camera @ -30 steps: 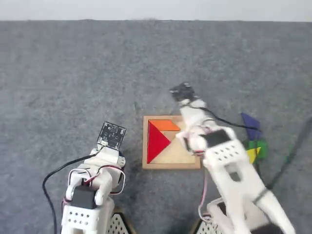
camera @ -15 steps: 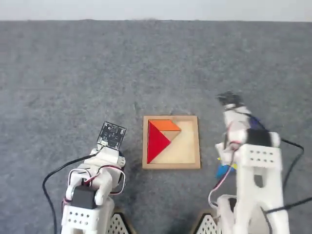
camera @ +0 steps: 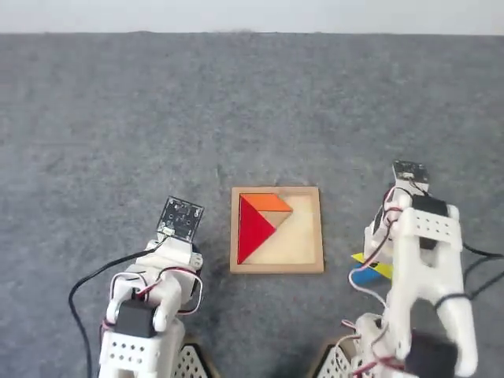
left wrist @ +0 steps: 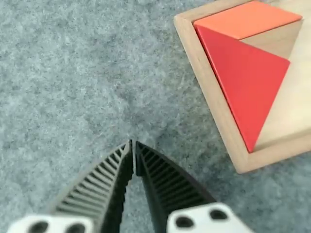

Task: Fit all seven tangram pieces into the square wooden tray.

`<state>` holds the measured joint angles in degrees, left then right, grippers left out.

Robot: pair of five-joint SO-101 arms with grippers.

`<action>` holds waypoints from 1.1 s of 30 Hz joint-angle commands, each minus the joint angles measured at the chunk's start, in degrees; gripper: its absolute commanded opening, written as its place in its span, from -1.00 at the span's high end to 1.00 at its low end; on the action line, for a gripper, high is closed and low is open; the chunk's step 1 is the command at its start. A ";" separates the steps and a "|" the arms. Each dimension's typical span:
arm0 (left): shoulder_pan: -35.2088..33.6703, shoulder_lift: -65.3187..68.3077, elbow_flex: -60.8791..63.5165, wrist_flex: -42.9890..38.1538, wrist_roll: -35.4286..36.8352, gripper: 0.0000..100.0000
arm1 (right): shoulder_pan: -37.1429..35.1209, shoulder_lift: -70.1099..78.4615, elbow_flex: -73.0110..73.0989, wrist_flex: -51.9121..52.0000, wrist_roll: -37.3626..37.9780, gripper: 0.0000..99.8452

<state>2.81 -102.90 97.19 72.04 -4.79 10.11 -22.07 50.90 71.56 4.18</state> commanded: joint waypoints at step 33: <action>-0.26 -1.23 -0.66 0.26 0.26 0.97 | 0.40 5.49 -13.80 -5.85 -6.42 0.57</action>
<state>2.81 -102.90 97.19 72.04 -4.79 10.20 -12.66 34.20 65.93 1.45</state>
